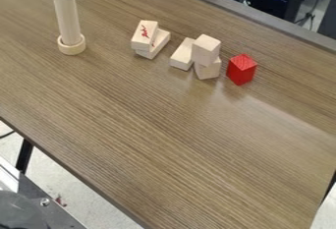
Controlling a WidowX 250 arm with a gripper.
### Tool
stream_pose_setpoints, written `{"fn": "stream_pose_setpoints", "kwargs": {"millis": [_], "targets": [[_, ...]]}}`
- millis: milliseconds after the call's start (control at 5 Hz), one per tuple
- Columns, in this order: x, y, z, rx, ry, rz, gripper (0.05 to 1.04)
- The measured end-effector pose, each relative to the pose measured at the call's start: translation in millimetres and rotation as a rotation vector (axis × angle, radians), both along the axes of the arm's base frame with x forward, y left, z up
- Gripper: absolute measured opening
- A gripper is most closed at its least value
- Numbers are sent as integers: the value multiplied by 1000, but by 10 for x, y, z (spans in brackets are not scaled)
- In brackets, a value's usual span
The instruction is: Move the red cube on top of the wood cube
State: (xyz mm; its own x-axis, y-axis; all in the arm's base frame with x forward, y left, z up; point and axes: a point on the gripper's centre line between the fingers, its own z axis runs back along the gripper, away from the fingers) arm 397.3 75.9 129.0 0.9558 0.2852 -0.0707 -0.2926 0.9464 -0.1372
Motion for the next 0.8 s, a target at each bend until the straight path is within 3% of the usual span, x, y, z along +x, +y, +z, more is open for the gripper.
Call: {"fn": "stream_pose_setpoints", "kwargs": {"millis": [200,400,800], "targets": [[-23,-12,-197,-13,53,-3,1001],[-55,-136,-234,-20,74,-74,1001],[-110,-417,-59,-43,37,-180,1001]]}}
